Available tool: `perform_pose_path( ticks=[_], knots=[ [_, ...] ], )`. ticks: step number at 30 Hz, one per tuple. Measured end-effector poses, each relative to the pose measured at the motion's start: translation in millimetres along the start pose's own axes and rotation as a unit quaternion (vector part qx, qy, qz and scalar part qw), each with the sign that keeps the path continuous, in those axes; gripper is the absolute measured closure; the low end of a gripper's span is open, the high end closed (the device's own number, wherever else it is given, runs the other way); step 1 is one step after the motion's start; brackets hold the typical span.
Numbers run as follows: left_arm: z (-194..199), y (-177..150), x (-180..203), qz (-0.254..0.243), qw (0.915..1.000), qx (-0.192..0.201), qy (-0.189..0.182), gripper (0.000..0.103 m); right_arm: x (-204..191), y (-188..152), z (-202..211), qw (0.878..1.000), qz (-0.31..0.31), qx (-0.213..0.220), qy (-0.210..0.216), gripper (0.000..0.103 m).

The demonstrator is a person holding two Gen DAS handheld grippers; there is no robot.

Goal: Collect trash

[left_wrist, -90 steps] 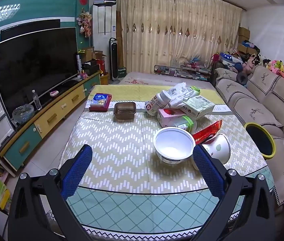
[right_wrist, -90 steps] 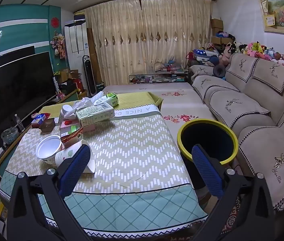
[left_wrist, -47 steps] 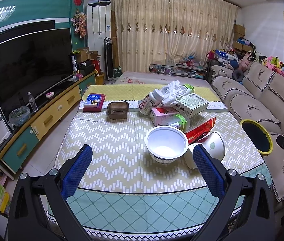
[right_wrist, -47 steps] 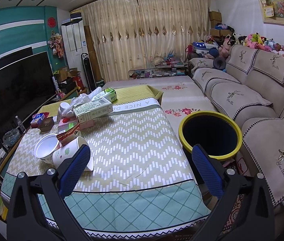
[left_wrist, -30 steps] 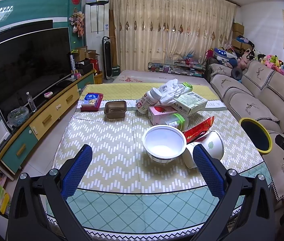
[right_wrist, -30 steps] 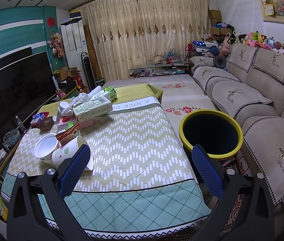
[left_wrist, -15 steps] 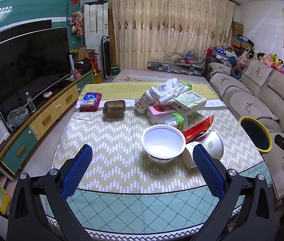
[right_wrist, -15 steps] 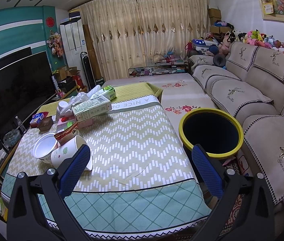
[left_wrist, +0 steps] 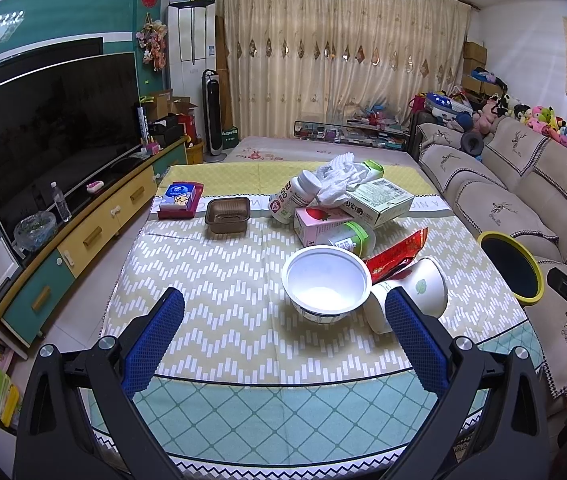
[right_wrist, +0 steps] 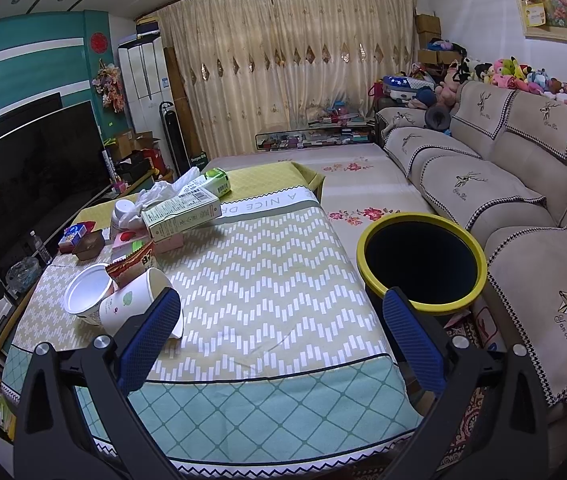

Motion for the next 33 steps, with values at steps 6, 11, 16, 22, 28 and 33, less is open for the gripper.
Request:
perform_pose_path(
  ticks=[6,11,16,22,28,33],
  knots=[
    [-2.4,-1.6,-1.0,0.000,1.0000,-0.001,0.003,0.004,-2.5,-5.2,-8.1,1.000,0.000,-0.007,0.002,0.006],
    [-0.8,-0.6,-8.4,0.008,0.9999,0.004,0.008,0.004,-12.2,-7.3,-12.9,1.000,0.003,-0.014,0.015,0.006],
    [-0.2,0.2,-20.0,0.016,0.9997,0.007,0.019,0.004,-40.1,-12.7,-17.6,0.998,0.025,-0.018,0.048,0.006],
    [-8.7,-5.2,-33.0,0.026,0.9994,-0.001,0.022,0.004,-90.9,-27.2,-31.0,0.992,0.077,-0.039,0.092,0.006],
    [-19.8,-11.0,-47.1,0.040,0.9989,-0.010,0.022,0.004,-140.0,-44.6,-46.7,0.984,0.119,-0.057,0.120,0.006],
    [-26.0,-16.1,-57.8,0.050,0.9984,-0.015,0.024,0.004,-161.1,-50.0,-63.5,0.980,0.149,-0.066,0.114,0.006]
  ],
)
Point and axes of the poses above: each gripper's, at about its wrist camera, not at the fingertips, and z roughly against the way its jaws point, x to its right, y to its top, the point moved 8 cm from there along -z, roughly the way its jaws point, and after that the axes turned 8 degrees about -y, right-handed, at the moved point
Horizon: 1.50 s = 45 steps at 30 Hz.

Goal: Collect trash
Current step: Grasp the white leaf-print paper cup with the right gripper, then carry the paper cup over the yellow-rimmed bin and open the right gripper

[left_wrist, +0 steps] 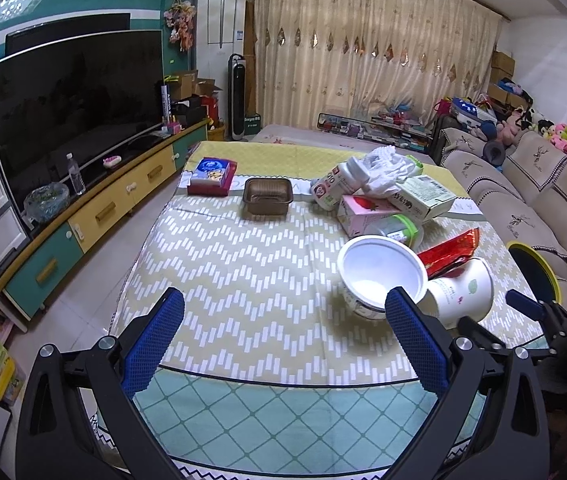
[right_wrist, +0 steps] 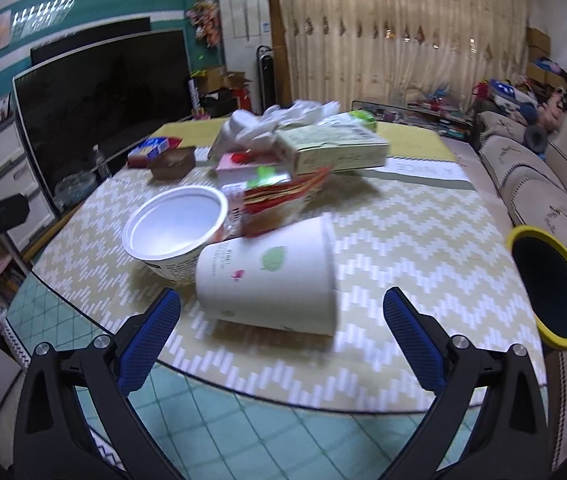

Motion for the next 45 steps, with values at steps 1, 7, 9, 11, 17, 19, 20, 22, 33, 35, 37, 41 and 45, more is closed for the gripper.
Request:
perform_pose_path(
  ticks=[1,7,9,11,17,19,20,22,33,35,37,41,45],
  knots=[
    [-1.1,-0.6,-1.6,0.002,1.0000,-0.001,0.000,0.004,-3.7,1.0,-5.7,1.000,0.006,-0.002,-0.005,0.006],
    [-8.3,-4.1,-8.2,0.010,0.9999,-0.007,-0.003,0.004,-9.5,0.6,-26.9,0.999,0.022,-0.026,-0.014,0.006],
    [-10.7,-5.5,-9.6,0.011,0.9999,-0.009,-0.006,0.004,-10.8,-0.3,-31.7,0.999,0.026,-0.033,-0.019,0.006],
    [-13.0,-6.7,-10.2,0.012,0.9998,-0.011,-0.006,0.004,-9.5,-0.6,-34.7,0.999,0.022,-0.035,-0.021,0.006],
    [-16.7,-8.7,-12.0,0.015,0.9997,-0.015,-0.008,0.004,-1.0,-1.0,-35.5,0.999,-0.001,-0.042,-0.011,0.022],
    [-16.4,-9.1,-12.0,0.013,0.9998,-0.015,-0.008,0.004,0.0,-2.2,-32.6,0.999,-0.004,-0.042,-0.006,0.023],
    [-17.5,-9.3,-11.6,0.012,0.9998,-0.015,-0.008,0.004,0.9,-2.6,-29.2,0.999,-0.005,-0.041,-0.001,0.023],
    [-18.0,-9.6,-9.9,0.011,0.9998,-0.016,-0.008,0.004,1.4,-3.7,-21.1,0.999,-0.005,-0.040,0.014,0.023],
    [-25.5,-9.2,10.7,-0.004,0.9995,-0.023,-0.022,0.004,24.7,-1.5,34.0,0.998,-0.020,-0.021,0.059,0.023],
    [-26.1,-8.5,14.3,-0.006,0.9994,-0.022,-0.026,0.004,38.8,3.1,44.5,0.998,-0.029,-0.006,0.048,0.023],
    [-28.4,-8.4,19.3,-0.009,0.9992,-0.024,-0.031,0.004,54.2,7.4,52.0,0.999,-0.042,0.006,0.034,0.023],
    [-34.2,-9.2,30.4,-0.019,0.9986,-0.030,-0.040,0.004,97.9,13.4,55.5,0.997,-0.077,0.019,-0.006,0.023],
    [-35.9,-8.1,39.1,-0.029,0.9980,-0.029,-0.047,0.004,152.6,15.8,52.2,0.990,-0.128,0.023,-0.051,0.023]
  ],
)
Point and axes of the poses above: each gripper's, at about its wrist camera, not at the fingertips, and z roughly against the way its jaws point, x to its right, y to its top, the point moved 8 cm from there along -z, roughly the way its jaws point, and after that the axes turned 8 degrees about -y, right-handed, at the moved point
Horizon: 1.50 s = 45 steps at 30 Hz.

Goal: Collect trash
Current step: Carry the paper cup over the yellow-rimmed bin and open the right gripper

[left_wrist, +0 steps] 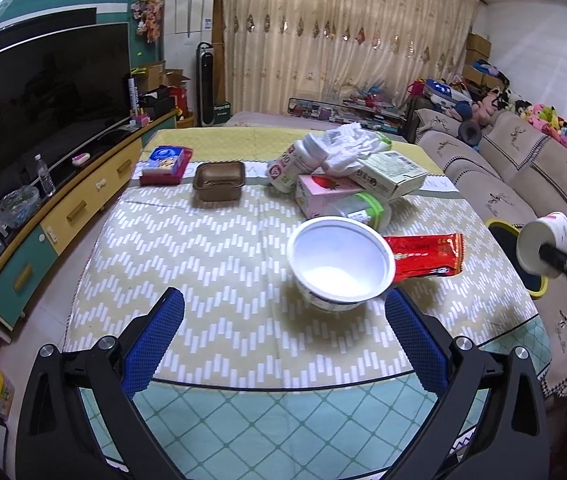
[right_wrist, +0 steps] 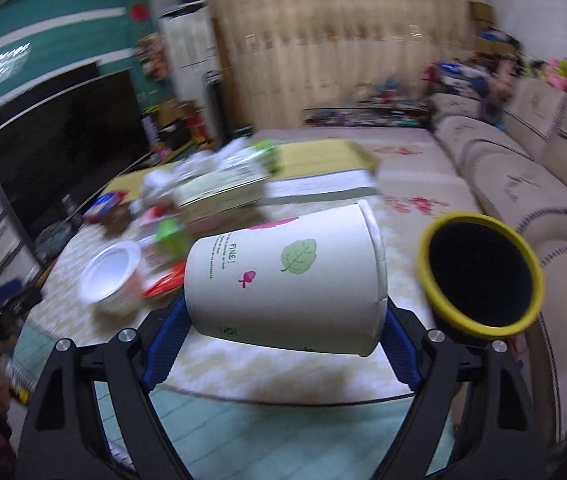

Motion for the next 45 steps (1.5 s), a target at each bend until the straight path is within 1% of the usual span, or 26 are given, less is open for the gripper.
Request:
perform_pose_path(
  ticks=[4,7,9,12,16,18,21,25,32,34,38,43,45],
  knots=[
    [-3.6,6.2,7.6,-0.009,0.9999,0.005,-0.008,0.004,54.9,13.4,-13.8,0.997,-0.045,0.009,-0.055,0.023],
    [-10.3,10.6,15.3,-0.015,0.9997,0.003,-0.016,0.004,98.0,21.6,-30.5,0.992,-0.075,0.008,-0.097,0.022],
    [-14.6,12.9,20.7,-0.020,0.9996,0.001,-0.020,0.004,128.1,24.1,-50.0,0.987,-0.090,-0.003,-0.132,0.022],
    [-23.3,17.1,35.0,-0.033,0.9991,-0.001,-0.028,0.004,158.9,25.1,-81.5,0.981,-0.098,-0.027,-0.163,0.022],
    [-30.6,23.5,55.9,-0.056,0.9975,0.003,-0.043,0.004,187.2,24.5,-124.7,0.975,-0.100,-0.057,-0.190,0.022],
    [-35.7,28.2,68.2,-0.071,0.9961,0.004,-0.052,0.004,199.3,21.6,-139.4,0.972,-0.104,-0.068,-0.200,0.022],
    [-41.8,33.6,86.5,-0.088,0.9939,0.006,-0.066,0.004,211.1,17.5,-158.6,0.968,-0.112,-0.085,-0.208,0.022],
    [-53.4,39.5,116.5,-0.113,0.9894,0.002,-0.091,0.004,220.6,14.3,-172.4,0.965,-0.115,-0.097,-0.215,0.022],
    [-68.8,40.1,153.4,-0.137,0.9835,-0.011,-0.117,0.004,225.9,10.2,-180.3,0.963,-0.116,-0.109,-0.218,0.021],
    [-72.3,39.4,159.1,-0.142,0.9823,-0.015,-0.121,0.004,226.2,10.7,-179.3,0.963,-0.117,-0.106,-0.219,0.019],
    [-77.1,38.0,165.3,-0.150,0.9805,-0.023,-0.125,0.004,227.1,11.3,-172.1,0.964,-0.118,-0.100,-0.215,0.018],
    [-83.0,35.7,174.1,-0.158,0.9773,-0.036,-0.136,0.004,220.9,11.4,-153.7,0.967,-0.118,-0.085,-0.209,0.016],
    [-86.6,34.6,177.4,-0.164,0.9765,-0.042,-0.134,0.004,217.8,11.7,-146.0,0.968,-0.120,-0.078,-0.206,0.015]
  ],
)
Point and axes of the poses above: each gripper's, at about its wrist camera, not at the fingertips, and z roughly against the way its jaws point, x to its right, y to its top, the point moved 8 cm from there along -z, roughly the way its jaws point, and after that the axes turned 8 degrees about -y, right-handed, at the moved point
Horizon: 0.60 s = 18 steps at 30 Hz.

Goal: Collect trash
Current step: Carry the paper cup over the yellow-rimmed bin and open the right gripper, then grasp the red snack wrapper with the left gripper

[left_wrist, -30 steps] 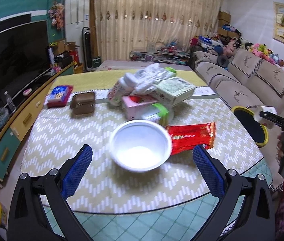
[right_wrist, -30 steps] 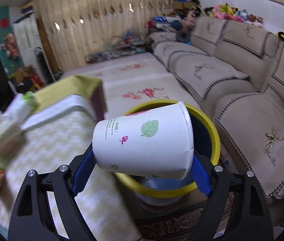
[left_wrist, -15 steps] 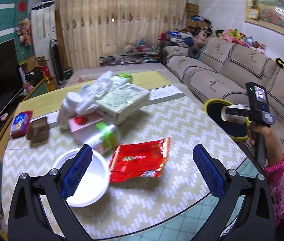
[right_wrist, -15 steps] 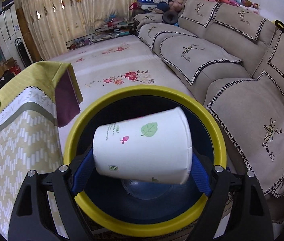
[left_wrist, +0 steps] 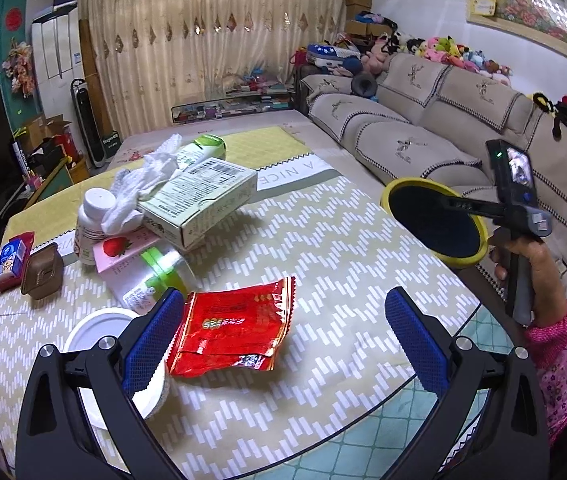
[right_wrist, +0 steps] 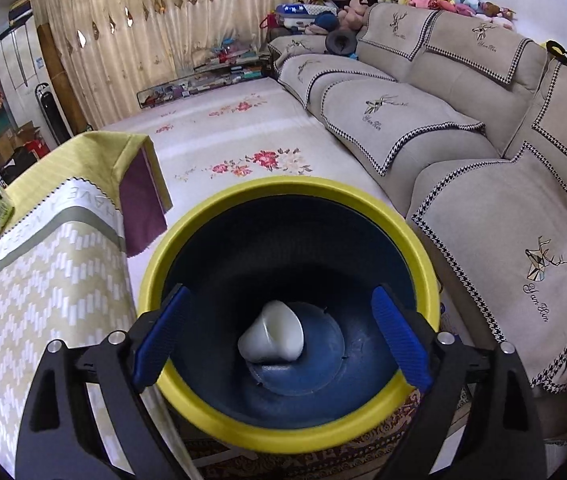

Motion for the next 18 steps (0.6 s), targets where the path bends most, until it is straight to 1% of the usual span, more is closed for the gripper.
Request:
perform_pose_path(
  ticks=[5,7,8,9,11,12,14,15,17,18],
  knots=[
    [-19.2,-4.4,0.8,-0.009,0.9994,-0.031,0.014,0.004,-1.5,-1.9,16.9,1.000,-0.001,0.011,0.014,0.015],
    [-29.0,-7.4,0.4,-0.011,0.9987,-0.045,0.020,0.006,-1.9,-2.3,20.4,1.000,-0.002,0.014,0.019,0.014],
    [-32.9,-9.1,0.3,-0.014,0.9983,-0.051,0.024,0.011,-1.9,-2.6,21.4,1.000,-0.003,0.014,0.022,0.014],
    [-36.6,-10.7,0.6,-0.017,0.9979,-0.056,0.026,0.014,-1.9,-2.8,21.9,1.000,-0.004,0.014,0.023,0.014],
    [-45.7,-14.8,0.7,-0.021,0.9966,-0.074,0.033,0.027,-1.7,-4.1,22.2,1.000,-0.007,0.012,0.027,0.014],
    [-48.0,-16.4,0.7,-0.020,0.9962,-0.078,0.032,0.030,-1.6,-5.0,22.1,0.999,-0.008,0.010,0.030,0.014],
    [-55.3,-19.5,-1.0,-0.015,0.9952,-0.091,0.031,0.042,-1.4,-5.9,22.3,0.999,-0.012,0.008,0.035,0.014],
    [-57.5,-20.0,-1.7,-0.013,0.9949,-0.095,0.032,0.044,-1.4,-6.1,22.7,0.999,-0.012,0.008,0.036,0.014],
    [-61.3,-21.8,-4.4,-0.012,0.9942,-0.100,0.037,0.057,-0.2,-6.7,23.6,0.999,-0.014,0.009,0.038,0.014],
    [-62.8,-22.0,-5.5,-0.011,0.9940,-0.101,0.040,0.061,0.4,-6.6,24.2,0.999,-0.015,0.010,0.039,0.014]
  ],
)
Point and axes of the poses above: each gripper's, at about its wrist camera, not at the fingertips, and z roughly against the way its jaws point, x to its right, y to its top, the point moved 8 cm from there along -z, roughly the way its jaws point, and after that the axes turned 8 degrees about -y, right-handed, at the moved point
